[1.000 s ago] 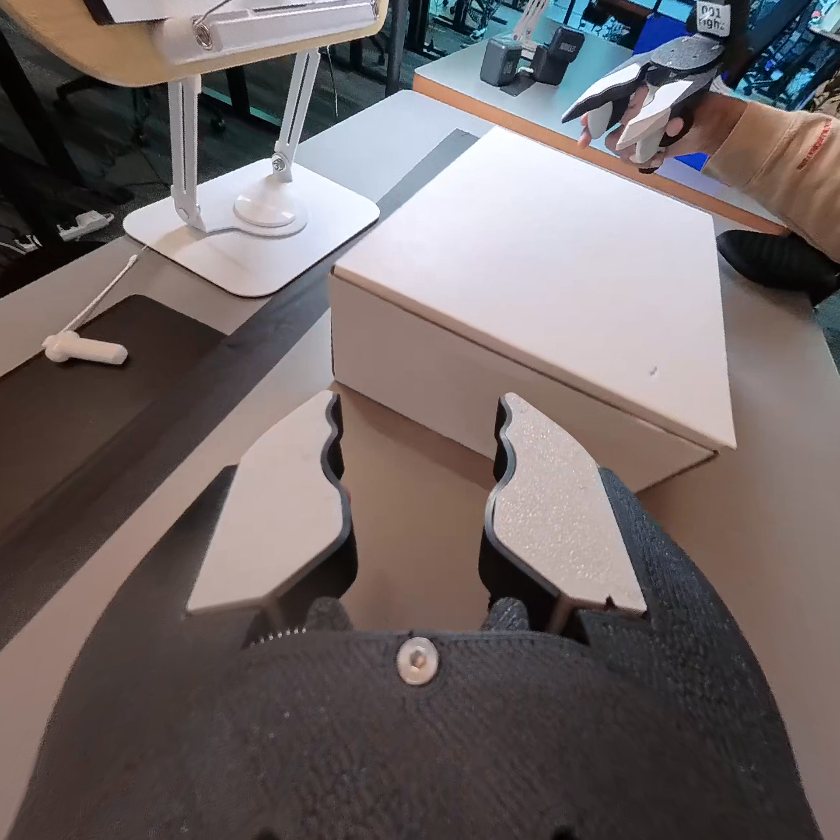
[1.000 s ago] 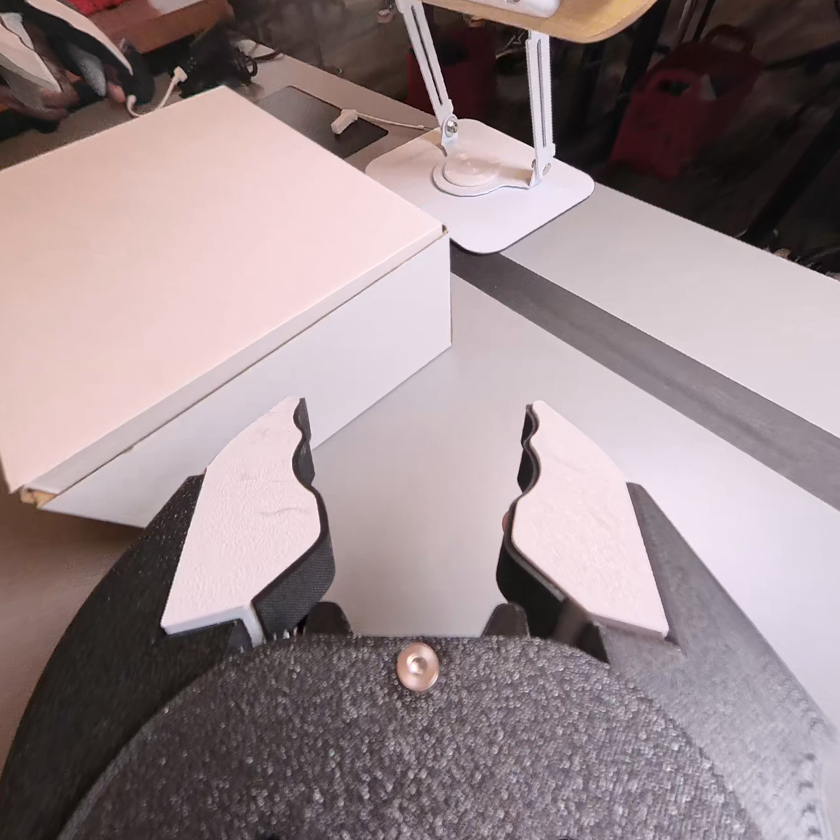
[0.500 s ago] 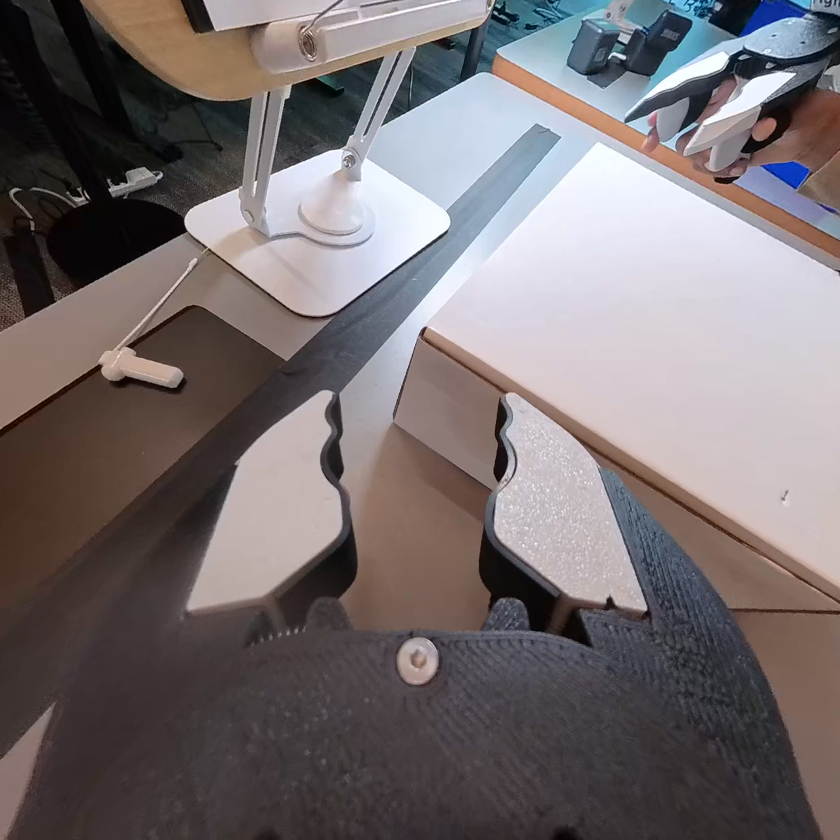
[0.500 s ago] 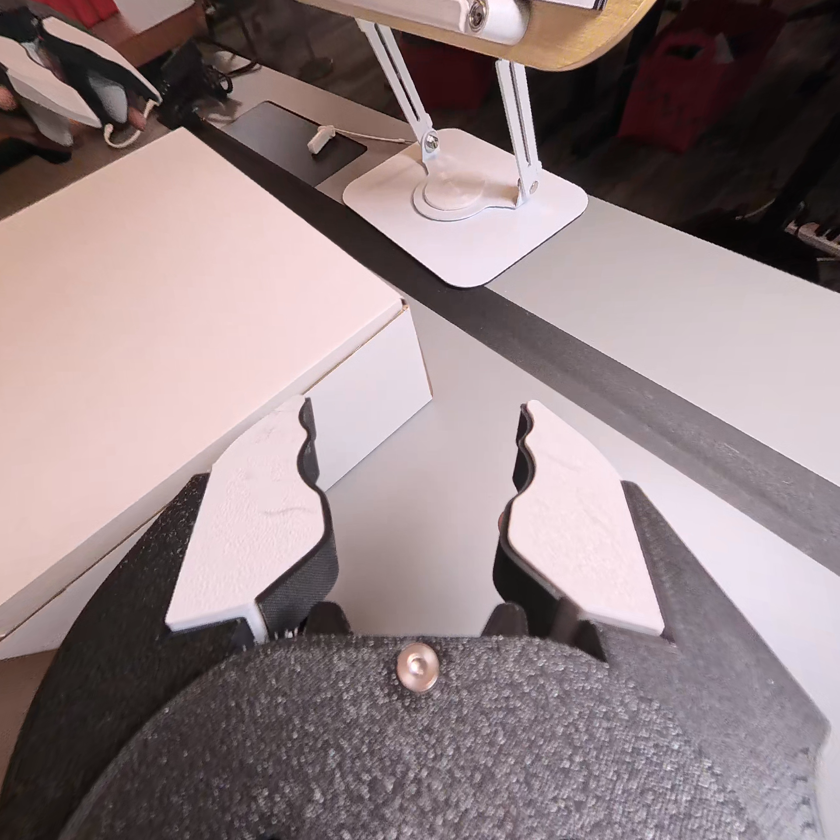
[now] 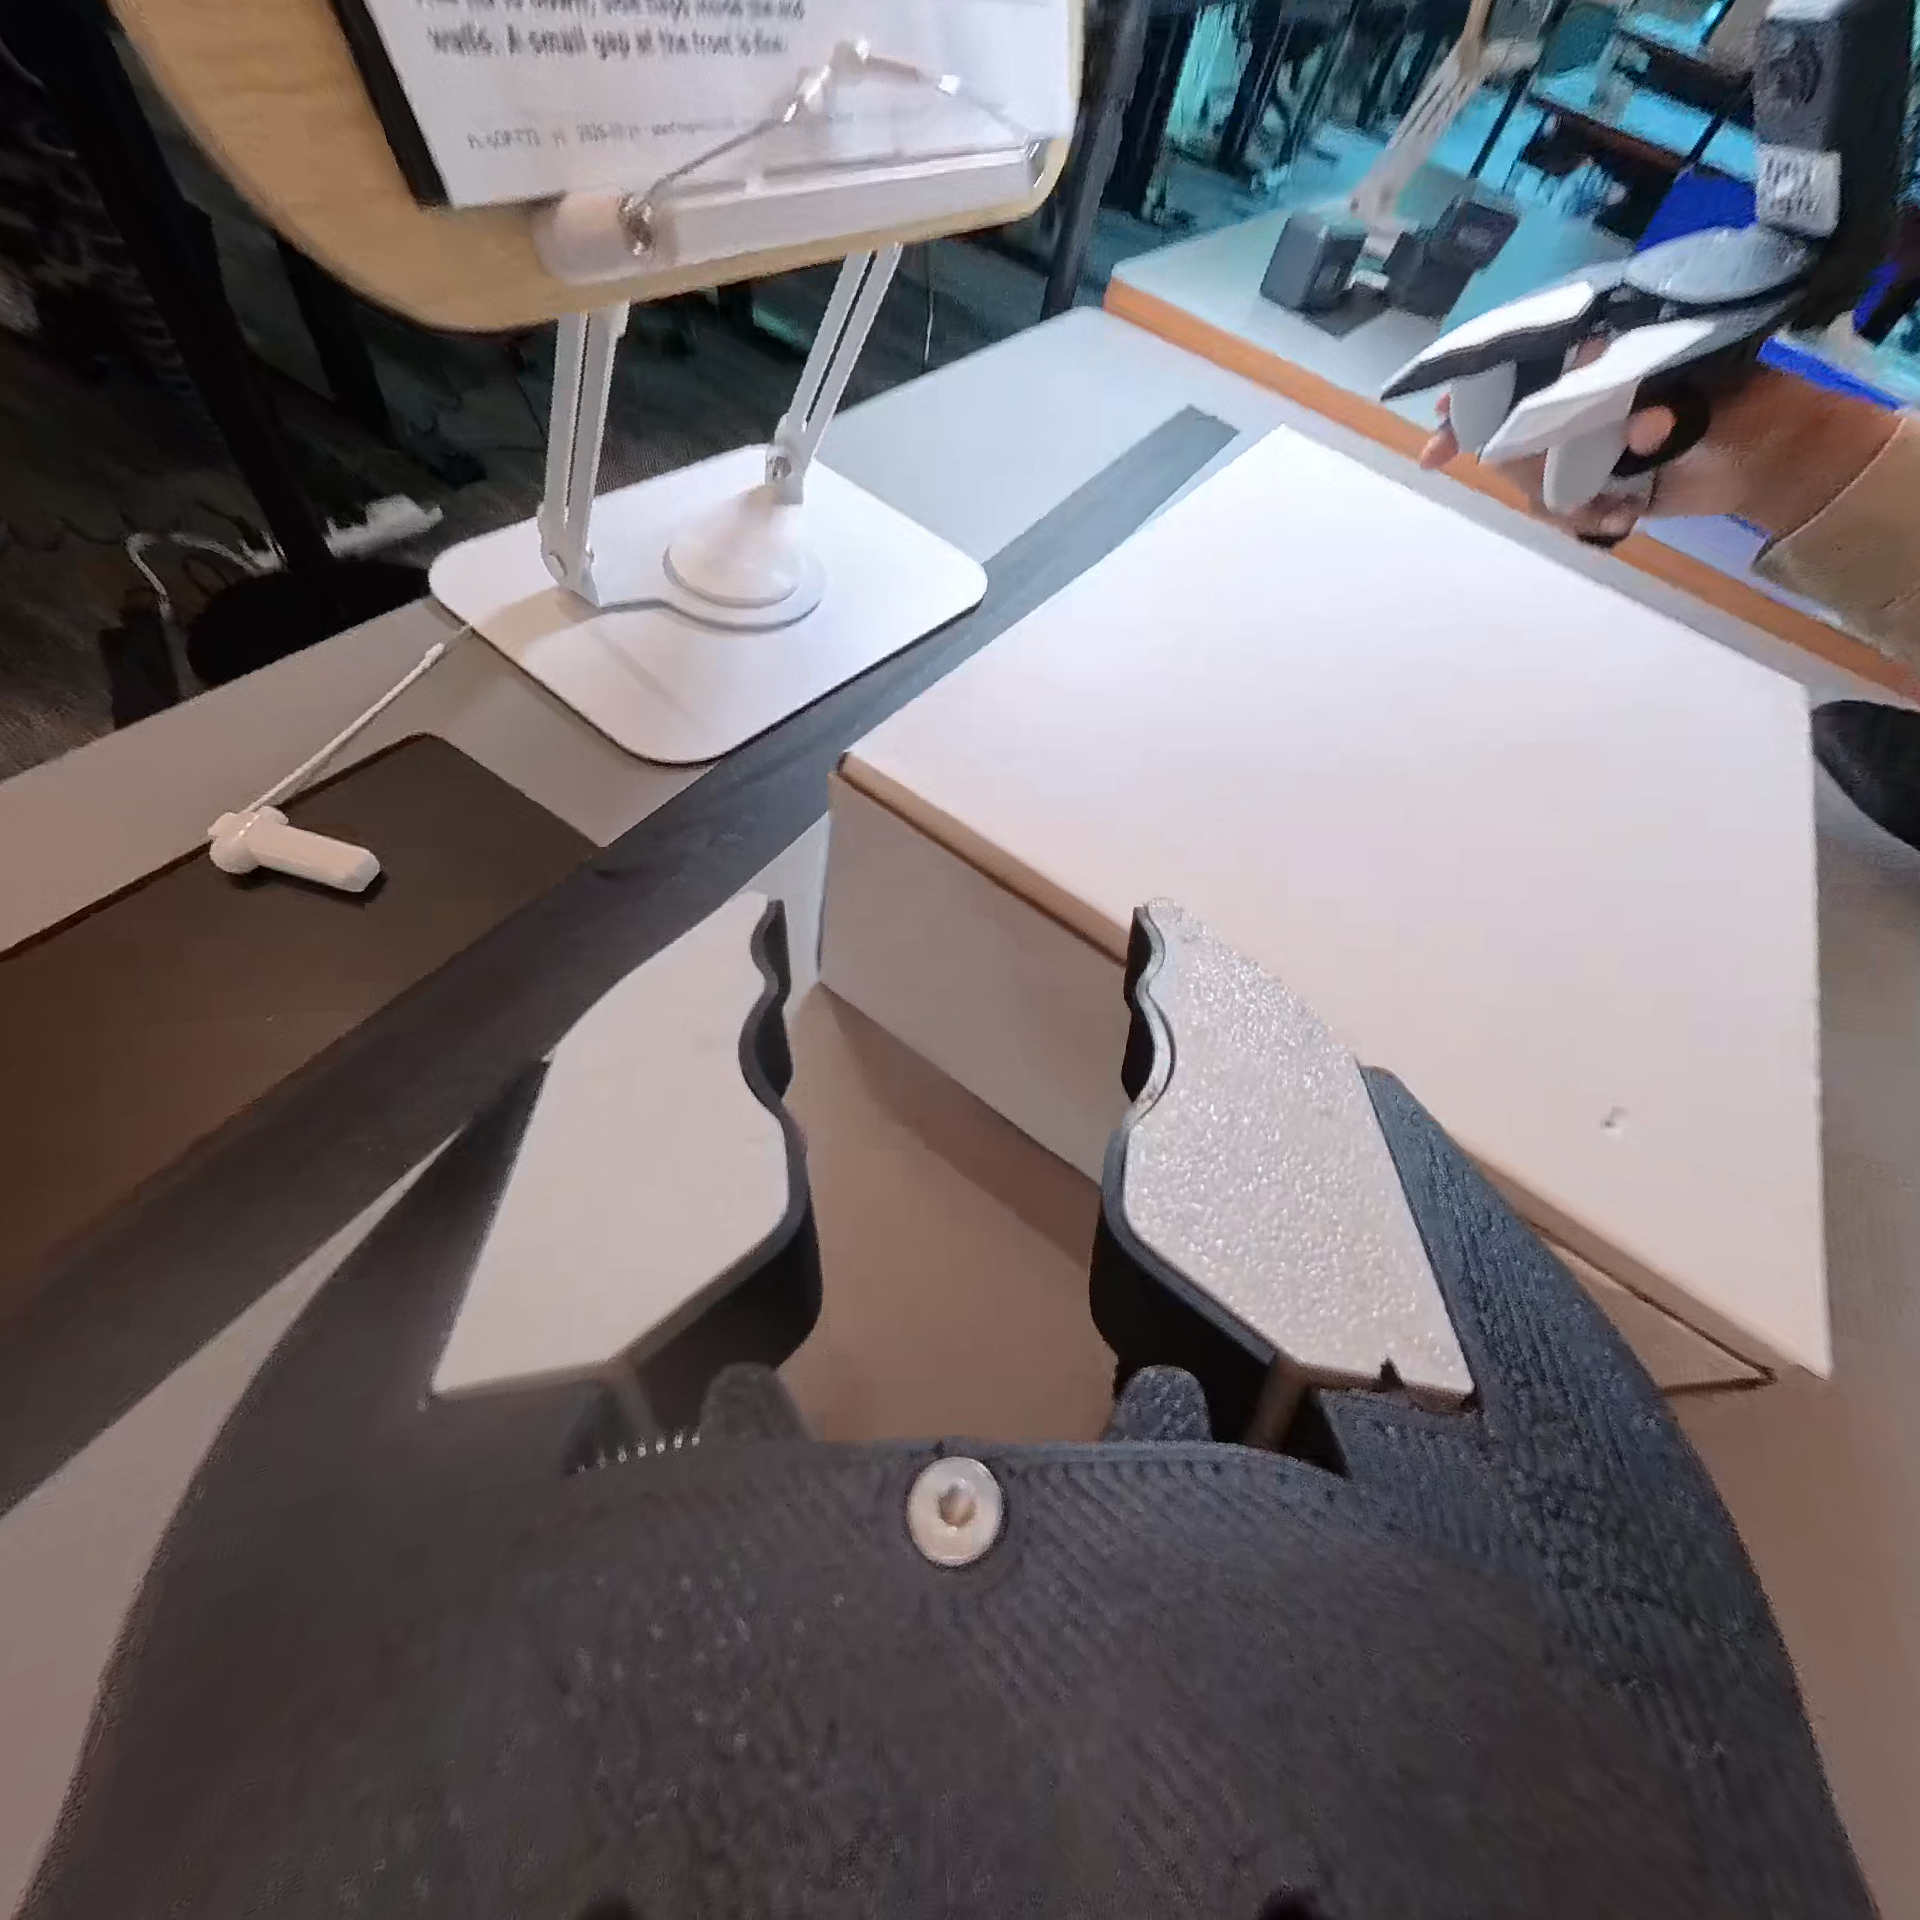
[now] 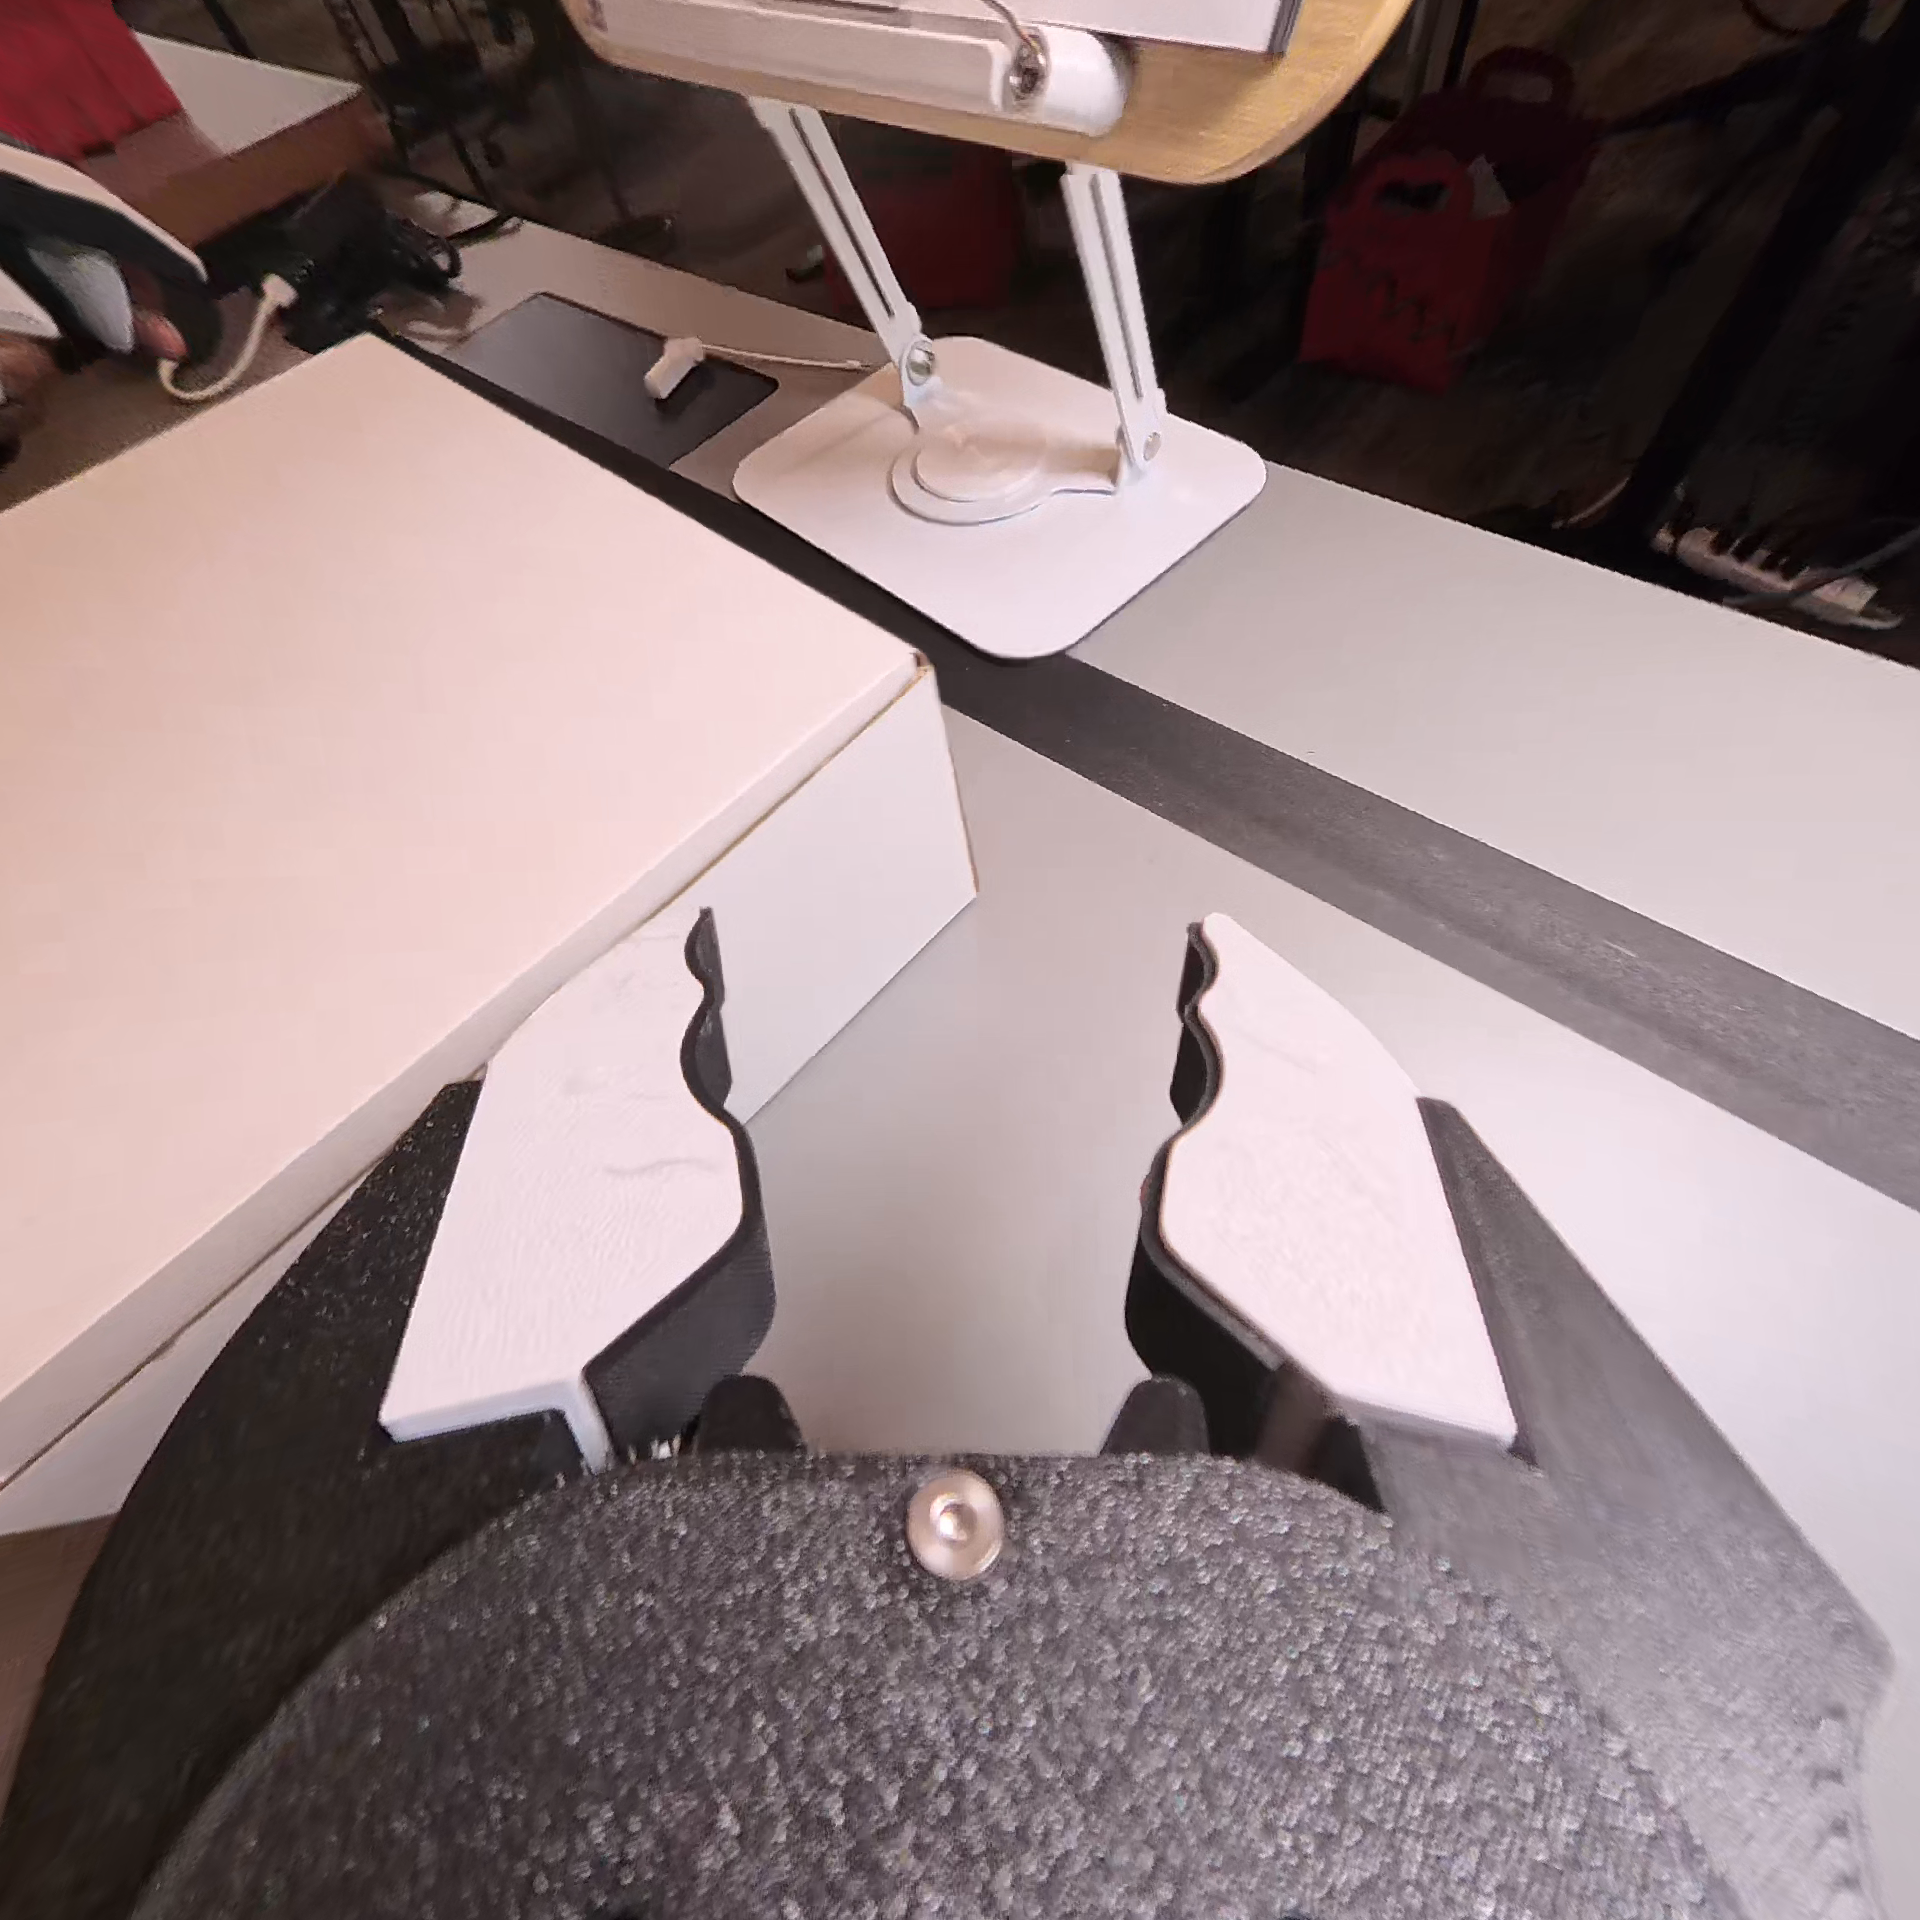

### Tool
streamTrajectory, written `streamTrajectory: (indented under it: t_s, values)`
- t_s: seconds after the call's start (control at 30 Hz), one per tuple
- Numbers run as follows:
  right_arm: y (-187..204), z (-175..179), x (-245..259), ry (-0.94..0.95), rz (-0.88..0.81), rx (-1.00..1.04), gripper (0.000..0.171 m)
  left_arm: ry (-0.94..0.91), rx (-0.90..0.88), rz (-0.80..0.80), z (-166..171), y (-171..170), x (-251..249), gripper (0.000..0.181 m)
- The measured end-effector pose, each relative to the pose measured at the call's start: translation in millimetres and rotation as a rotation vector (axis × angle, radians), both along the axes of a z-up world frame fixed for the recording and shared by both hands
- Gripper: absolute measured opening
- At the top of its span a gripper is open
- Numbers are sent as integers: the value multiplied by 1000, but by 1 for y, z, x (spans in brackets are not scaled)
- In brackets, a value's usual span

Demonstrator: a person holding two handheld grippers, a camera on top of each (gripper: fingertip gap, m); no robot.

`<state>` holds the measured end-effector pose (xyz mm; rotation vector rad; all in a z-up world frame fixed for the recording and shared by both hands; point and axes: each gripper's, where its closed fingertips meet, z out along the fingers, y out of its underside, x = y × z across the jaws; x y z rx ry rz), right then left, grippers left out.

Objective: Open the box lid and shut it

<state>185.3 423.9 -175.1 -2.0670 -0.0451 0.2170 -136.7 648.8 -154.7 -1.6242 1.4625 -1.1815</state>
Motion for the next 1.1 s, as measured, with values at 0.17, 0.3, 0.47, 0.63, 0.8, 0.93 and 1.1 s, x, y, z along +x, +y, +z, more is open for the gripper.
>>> streamTrajectory:
  t_s: [0.17, 0.3, 0.47, 0.63, 0.8, 0.93, 1.1]
  values:
    - [-40, 17, -39, -58, 34, 135, 80, -112, 57, 27, 10, -46, -33, 61]
    - [-75, 22, -82, -22, 109, 205, 77, -181, 15, -4, 7, -92, -57, 61]
    - [-102, -10, -128, -3, 179, 191, 79, -229, -10, -9, -6, -132, -70, 66]
    - [-90, -42, -148, -63, 195, 148, 87, -92, 70, -73, -44, -158, -52, 76]
    - [-72, -48, -155, -175, 98, 140, 81, -51, 269, 75, -51, -155, -42, 62]
    - [-78, -50, -165, -223, 71, 140, 80, -71, 304, 135, -50, -161, -54, 57]
    - [-101, -42, -197, -163, 196, 151, 76, -46, 331, 181, -39, -160, -84, 56]
